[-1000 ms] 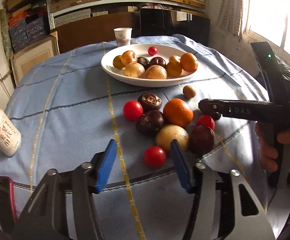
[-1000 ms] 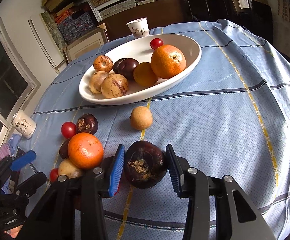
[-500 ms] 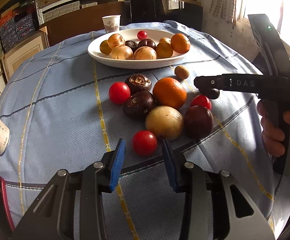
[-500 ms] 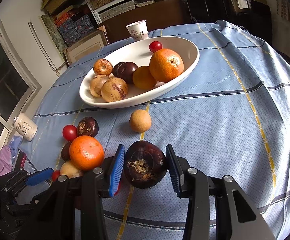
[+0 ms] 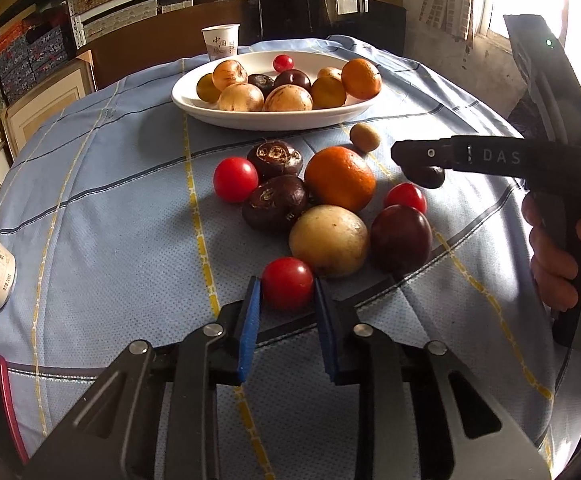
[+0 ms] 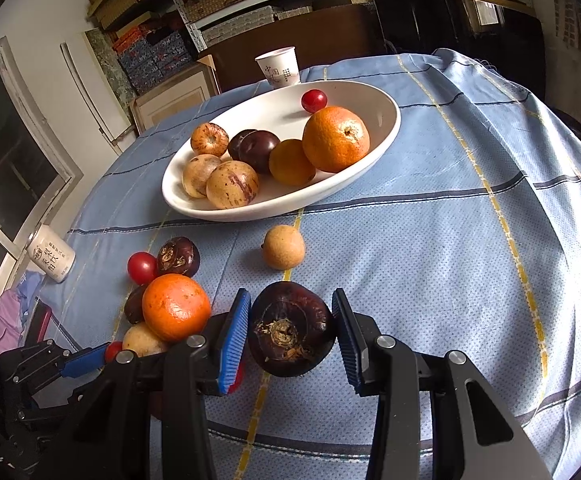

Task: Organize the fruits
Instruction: 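Close the left tool on the red tomato while the right tool grasps the dark purple fruit, then carry the red tomato and dark purple fruit into the white plate and release both, then withdraw both tools and move the right tool to an orange mandarin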

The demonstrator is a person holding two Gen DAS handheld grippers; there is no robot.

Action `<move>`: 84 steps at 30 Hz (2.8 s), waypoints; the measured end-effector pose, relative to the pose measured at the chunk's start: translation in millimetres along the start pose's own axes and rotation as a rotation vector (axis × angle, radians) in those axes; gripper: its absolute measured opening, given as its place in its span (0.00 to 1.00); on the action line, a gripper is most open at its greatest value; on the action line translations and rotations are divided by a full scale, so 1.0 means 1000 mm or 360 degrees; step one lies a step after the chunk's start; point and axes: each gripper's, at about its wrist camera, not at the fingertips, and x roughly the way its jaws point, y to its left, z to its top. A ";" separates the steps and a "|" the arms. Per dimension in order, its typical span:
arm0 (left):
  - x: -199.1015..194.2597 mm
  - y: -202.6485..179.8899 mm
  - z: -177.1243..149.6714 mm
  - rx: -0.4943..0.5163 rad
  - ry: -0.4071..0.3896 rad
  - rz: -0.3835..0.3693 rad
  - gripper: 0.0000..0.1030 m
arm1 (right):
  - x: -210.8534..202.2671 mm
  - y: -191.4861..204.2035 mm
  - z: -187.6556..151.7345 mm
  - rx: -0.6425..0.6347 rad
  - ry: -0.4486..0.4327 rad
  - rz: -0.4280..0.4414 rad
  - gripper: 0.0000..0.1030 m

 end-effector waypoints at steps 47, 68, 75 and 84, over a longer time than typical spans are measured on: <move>-0.013 0.067 0.122 -0.0493 -0.0368 0.0119 0.84 | -0.021 0.002 0.072 -0.0054 -0.0403 0.0224 0.62; -0.024 0.061 0.038 -0.0612 -0.0229 0.0362 0.93 | -0.010 0.023 -0.007 -0.0133 -0.0051 0.0434 0.62; -0.027 0.059 0.040 -0.0609 -0.0229 0.0338 0.93 | 0.008 0.029 -0.001 -0.0074 0.0044 0.0569 0.62; -0.032 0.066 0.039 -0.0664 -0.0233 0.0316 0.93 | 0.022 0.033 0.001 -0.0040 0.0111 0.0592 0.59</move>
